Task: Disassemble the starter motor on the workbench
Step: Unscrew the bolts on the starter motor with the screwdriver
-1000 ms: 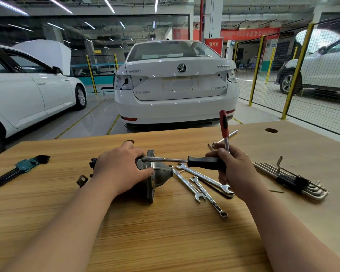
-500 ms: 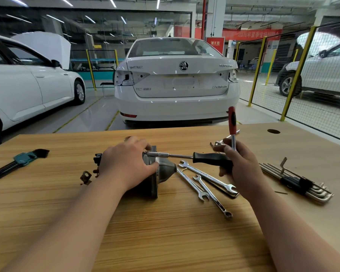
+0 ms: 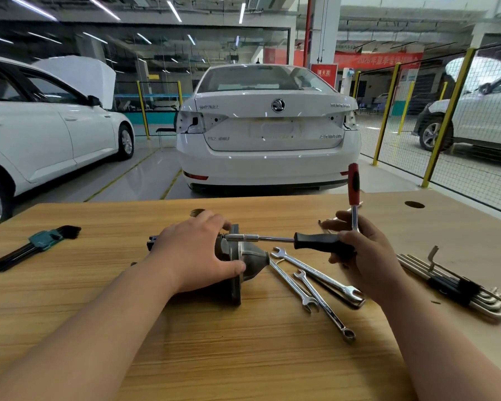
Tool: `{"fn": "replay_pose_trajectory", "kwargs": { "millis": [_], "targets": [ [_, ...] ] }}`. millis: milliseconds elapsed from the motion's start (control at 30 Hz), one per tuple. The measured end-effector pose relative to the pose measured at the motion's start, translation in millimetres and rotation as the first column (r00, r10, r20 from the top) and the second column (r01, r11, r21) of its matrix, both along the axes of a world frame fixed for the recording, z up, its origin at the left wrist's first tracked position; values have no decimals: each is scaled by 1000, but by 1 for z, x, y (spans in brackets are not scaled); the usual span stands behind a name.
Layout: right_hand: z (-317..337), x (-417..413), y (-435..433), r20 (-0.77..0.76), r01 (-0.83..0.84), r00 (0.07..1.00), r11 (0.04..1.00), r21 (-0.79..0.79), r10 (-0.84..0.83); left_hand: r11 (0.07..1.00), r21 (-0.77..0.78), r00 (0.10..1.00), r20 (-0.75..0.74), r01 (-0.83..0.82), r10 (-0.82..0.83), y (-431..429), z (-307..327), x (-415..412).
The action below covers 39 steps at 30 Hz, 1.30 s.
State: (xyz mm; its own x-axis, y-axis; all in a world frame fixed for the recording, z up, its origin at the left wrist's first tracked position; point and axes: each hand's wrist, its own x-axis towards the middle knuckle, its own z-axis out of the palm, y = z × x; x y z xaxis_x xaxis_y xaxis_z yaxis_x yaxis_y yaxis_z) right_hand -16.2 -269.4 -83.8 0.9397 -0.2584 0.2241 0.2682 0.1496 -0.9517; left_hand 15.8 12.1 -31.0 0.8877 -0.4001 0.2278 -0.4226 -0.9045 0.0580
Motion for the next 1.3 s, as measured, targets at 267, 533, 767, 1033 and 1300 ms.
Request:
{"fn": "replay_pose_trajectory", "kwargs": {
  "millis": [267, 533, 767, 1033, 1300],
  "targets": [
    [-1, 0, 3, -105, 52, 993, 998, 28, -49, 932, -360, 935, -344, -49, -83, 1, 29, 11],
    [7, -19, -9, -167, 68, 984, 995, 73, -55, 965, -214, 965, -242, -153, 99, -11, 11, 27],
    [4, -17, 5, -188, 87, 979, 995, 44, -77, 923, -353, 983, 39, -154, 179, -5, -2, 18],
    [12, -9, 4, -203, 207, 965, 958, 201, -166, 889, -454, 981, 132, -66, 141, -4, -9, 21],
    [7, -3, 12, -200, 150, 972, 980, 128, -122, 868, -493, 966, 193, -58, 174, -3, -11, 15]
  ]
}}
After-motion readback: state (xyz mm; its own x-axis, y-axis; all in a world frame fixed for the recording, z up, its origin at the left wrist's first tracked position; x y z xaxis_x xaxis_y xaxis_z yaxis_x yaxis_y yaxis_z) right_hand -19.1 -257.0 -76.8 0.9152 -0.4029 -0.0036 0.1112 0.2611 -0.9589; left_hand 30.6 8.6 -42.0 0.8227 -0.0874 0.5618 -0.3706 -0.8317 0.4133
